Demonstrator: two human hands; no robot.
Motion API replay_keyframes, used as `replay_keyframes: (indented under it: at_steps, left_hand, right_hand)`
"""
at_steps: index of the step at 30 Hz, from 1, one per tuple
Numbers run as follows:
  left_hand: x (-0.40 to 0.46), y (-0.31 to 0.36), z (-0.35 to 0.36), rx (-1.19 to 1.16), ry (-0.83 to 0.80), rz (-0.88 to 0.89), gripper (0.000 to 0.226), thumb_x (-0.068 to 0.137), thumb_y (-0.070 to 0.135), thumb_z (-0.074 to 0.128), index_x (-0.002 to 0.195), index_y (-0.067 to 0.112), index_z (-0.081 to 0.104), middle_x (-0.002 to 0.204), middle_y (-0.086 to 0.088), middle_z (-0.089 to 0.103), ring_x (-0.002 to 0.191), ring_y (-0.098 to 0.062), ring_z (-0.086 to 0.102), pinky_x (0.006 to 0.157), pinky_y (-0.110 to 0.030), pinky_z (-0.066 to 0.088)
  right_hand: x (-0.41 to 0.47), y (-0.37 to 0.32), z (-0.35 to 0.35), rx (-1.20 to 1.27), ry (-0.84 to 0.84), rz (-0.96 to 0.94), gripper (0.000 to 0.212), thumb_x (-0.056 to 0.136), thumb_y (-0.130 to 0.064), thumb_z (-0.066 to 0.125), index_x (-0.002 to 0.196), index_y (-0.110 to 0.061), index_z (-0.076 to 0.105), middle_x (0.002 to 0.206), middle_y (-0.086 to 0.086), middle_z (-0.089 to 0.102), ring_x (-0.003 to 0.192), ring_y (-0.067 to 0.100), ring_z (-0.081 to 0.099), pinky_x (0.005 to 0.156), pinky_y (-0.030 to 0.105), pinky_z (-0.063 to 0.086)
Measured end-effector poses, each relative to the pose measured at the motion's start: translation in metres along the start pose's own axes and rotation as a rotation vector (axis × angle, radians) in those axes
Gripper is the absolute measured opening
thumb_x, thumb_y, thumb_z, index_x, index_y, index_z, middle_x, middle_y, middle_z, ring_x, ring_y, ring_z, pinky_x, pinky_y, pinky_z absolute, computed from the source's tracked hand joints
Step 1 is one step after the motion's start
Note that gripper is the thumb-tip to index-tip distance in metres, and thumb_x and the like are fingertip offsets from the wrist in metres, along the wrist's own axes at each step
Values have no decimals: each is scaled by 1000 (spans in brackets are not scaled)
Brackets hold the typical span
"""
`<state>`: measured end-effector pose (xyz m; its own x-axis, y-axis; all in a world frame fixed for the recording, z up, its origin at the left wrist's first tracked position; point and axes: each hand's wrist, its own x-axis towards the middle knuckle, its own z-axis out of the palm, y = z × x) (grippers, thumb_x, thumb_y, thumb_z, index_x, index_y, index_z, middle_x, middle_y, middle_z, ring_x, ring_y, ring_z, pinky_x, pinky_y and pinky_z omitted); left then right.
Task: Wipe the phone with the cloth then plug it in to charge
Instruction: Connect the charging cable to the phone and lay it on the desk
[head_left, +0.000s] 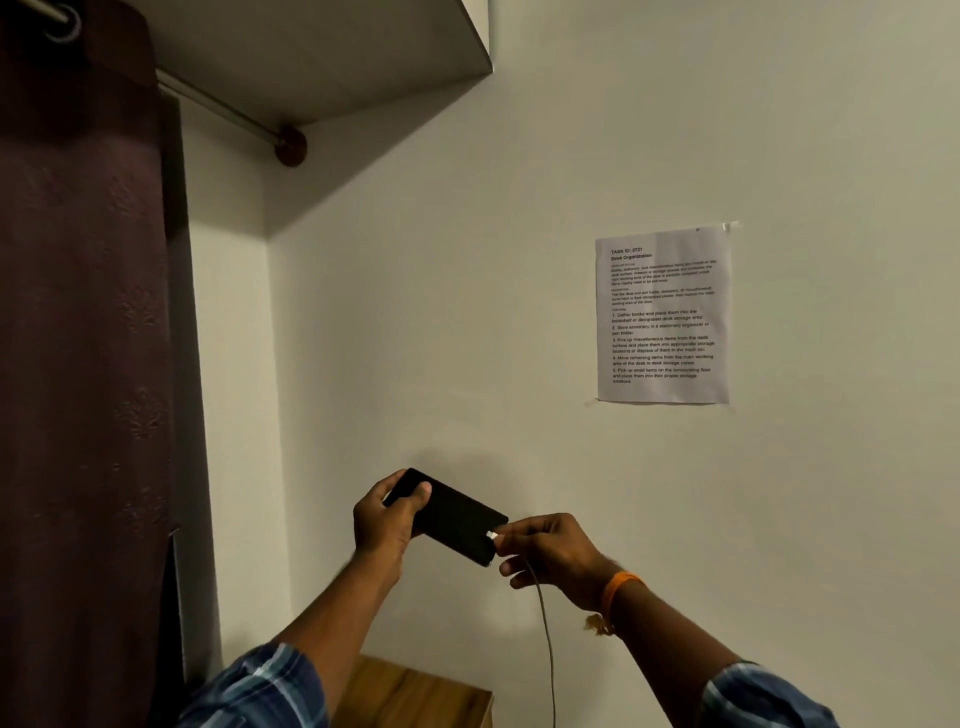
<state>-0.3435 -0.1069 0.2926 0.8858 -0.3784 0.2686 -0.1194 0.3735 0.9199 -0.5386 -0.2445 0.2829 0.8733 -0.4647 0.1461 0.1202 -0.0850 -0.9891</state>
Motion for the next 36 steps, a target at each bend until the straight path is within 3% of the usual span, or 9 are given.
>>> replay_keyframes:
  at_steps: [3, 7, 12, 17, 25, 36]
  left_hand:
    - [0, -5, 1, -3, 30, -9, 46, 81, 11, 80, 125, 11, 66, 116, -11, 67, 101, -30, 67, 82, -46, 62]
    - [4, -7, -4, -67, 89, -38, 45, 81, 10, 80, 124, 11, 66, 117, -12, 67, 100, -30, 67, 79, -44, 63]
    - [5, -5, -7, -127, 83, -39, 41, 80, 8, 80, 120, 10, 68, 107, -9, 70, 92, -24, 69, 58, -29, 61]
    - [5, -6, -4, -134, 102, -58, 42, 81, 7, 79, 121, 8, 67, 112, -13, 69, 99, -31, 69, 68, -36, 63]
    - [1, -8, -4, -199, 115, -71, 39, 81, 4, 78, 118, 6, 68, 107, -13, 69, 89, -24, 69, 57, -30, 61]
    - [0, -6, 1, -208, 128, -68, 42, 82, 6, 78, 122, 5, 66, 112, -14, 68, 91, -27, 68, 60, -31, 62]
  right_hand:
    - [2, -3, 5, 5, 52, -21, 15, 88, -4, 71, 99, 3, 77, 100, 23, 75, 79, 32, 73, 69, 38, 63]
    - [2, 4, -1, 91, 148, -78, 14, 89, 2, 64, 96, 7, 76, 95, 26, 73, 89, 40, 74, 79, 43, 63]
    - [6, 7, 5, 173, 128, -59, 13, 86, 3, 70, 97, 6, 77, 99, 33, 73, 93, 43, 74, 80, 42, 62]
    - [9, 3, 8, 205, 102, -64, 15, 84, 6, 67, 95, 7, 77, 100, 31, 73, 93, 45, 73, 80, 42, 62]
    - [4, 5, 9, 254, 119, -83, 14, 84, 9, 65, 93, 12, 75, 106, 33, 71, 94, 47, 72, 81, 43, 62]
    - [4, 4, 7, 302, 99, -122, 15, 86, 5, 67, 98, 8, 75, 94, 30, 73, 94, 50, 71, 80, 44, 62]
